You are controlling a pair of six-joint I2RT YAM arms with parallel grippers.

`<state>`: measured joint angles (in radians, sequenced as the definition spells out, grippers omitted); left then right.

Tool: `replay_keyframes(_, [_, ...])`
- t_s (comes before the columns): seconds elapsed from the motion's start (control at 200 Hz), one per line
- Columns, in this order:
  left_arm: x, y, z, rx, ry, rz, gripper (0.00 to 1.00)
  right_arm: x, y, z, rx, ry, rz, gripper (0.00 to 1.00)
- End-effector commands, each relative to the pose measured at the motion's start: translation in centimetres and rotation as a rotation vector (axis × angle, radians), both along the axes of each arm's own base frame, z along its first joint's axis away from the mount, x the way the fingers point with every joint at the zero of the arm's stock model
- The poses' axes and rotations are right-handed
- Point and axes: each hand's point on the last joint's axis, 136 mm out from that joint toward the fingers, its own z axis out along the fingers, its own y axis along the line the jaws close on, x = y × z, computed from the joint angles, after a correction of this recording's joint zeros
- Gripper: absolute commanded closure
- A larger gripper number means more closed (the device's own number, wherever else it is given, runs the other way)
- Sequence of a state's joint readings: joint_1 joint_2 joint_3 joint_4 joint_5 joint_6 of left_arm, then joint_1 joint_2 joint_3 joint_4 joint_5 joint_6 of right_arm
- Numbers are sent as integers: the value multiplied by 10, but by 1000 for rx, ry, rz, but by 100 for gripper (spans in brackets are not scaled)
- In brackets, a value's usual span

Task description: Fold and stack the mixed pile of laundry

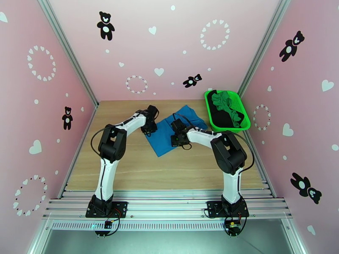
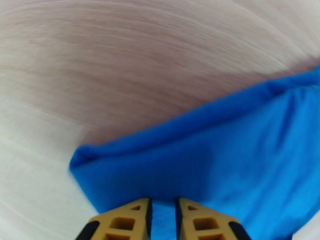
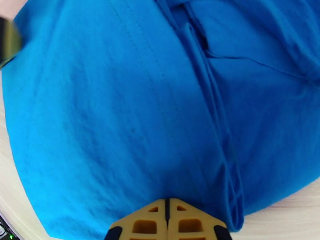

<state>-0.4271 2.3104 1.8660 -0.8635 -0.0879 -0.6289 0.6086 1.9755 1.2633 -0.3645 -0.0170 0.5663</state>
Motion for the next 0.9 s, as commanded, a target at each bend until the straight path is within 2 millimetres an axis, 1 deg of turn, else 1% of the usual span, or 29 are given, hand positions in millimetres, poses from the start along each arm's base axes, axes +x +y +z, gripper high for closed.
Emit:
replay_keyframes(0.0, [23, -4, -10, 26, -25, -19, 75, -44, -2, -38, -50, 107, 5, 100])
replay_keyframes(0.065, [37, -9, -13, 30, -34, -38, 75, -60, 6, -44, -54, 126, 4, 100])
replay_keyframes(0.105, [46, -13, -17, 32, -36, -52, 75, -71, 15, -46, -46, 136, 7, 100])
replay_keyframes(0.12, [51, -16, -15, 28, -43, -57, 75, -74, 19, -46, -41, 139, 7, 100])
replay_keyframes(0.125, [56, -18, -10, 21, -57, -57, 75, -75, 19, -46, -39, 140, 7, 100])
replay_keyframes(0.16, [63, -22, -11, 17, -60, -69, 75, -82, 28, -47, -28, 146, 6, 100])
replay_keyframes(0.195, [73, -29, -7, 3, -79, -82, 75, -88, 39, -46, -12, 150, 5, 100])
replay_keyframes(0.255, [88, -39, 0, -24, -113, -103, 74, -92, 55, -43, 18, 152, 10, 100])
replay_keyframes(0.29, [94, -43, 2, -44, -129, -112, 73, -88, 62, -39, 34, 141, 11, 100])
replay_keyframes(0.31, [99, -45, 8, -60, -148, -113, 73, -84, 65, -36, 38, 131, 10, 100])
replay_keyframes(0.37, [108, -50, 17, -105, -183, -120, 69, -69, 66, -24, 9, 96, 9, 100])
replay_keyframes(0.415, [112, -52, 29, -132, -208, -120, 66, -55, 64, -10, -10, 69, 11, 100])
replay_keyframes(0.46, [113, -51, 47, -140, -234, -120, 64, -41, 61, 7, -13, 34, 11, 100])
replay_keyframes(0.506, [110, -47, 69, -126, -265, -123, 62, -28, 56, 27, -1, 3, 8, 97])
replay_keyframes(0.531, [108, -45, 83, -117, -286, -125, 61, -22, 54, 40, 9, -14, 9, 94])
replay_keyframes(0.536, [108, -44, 83, -114, -287, -125, 60, -21, 54, 41, 10, -15, 9, 92])
replay_keyframes(0.546, [107, -43, 93, -113, -302, -125, 59, -18, 51, 46, 13, -20, 10, 91])
replay_keyframes(0.591, [101, -34, 118, -92, -342, -121, 49, -9, 44, 69, 27, -49, 12, 84])
replay_keyframes(0.621, [96, -26, 138, -69, -374, -107, 44, -5, 38, 84, 25, -72, 19, 79])
replay_keyframes(0.631, [94, -23, 140, -59, -376, -102, 43, -3, 35, 88, 22, -76, 18, 78])
replay_keyframes(0.656, [87, -14, 153, -37, -389, -87, 38, 1, 28, 98, 18, -94, 19, 75])
replay_keyframes(0.706, [71, 2, 173, 5, -400, -57, 36, 9, 12, 116, 9, -124, 18, 71])
replay_keyframes(0.736, [60, 12, 177, 30, -387, -35, 36, 14, 3, 124, 10, -135, 17, 70])
replay_keyframes(0.761, [50, 19, 177, 47, -372, -19, 39, 18, -4, 128, 17, -134, 20, 70])
replay_keyframes(0.796, [36, 26, 176, 54, -350, -4, 48, 26, -15, 133, 31, -125, 24, 72])
replay_keyframes(0.826, [24, 31, 173, 52, -332, 7, 53, 32, -22, 134, 44, -113, 35, 76])
replay_keyframes(0.836, [20, 32, 168, 51, -320, 9, 55, 35, -24, 134, 47, -110, 38, 78])
replay_keyframes(0.861, [11, 34, 168, 35, -316, 18, 59, 41, -30, 133, 52, -100, 45, 82])
replay_keyframes(0.896, [-4, 34, 155, 16, -286, 23, 66, 51, -37, 130, 54, -88, 53, 88])
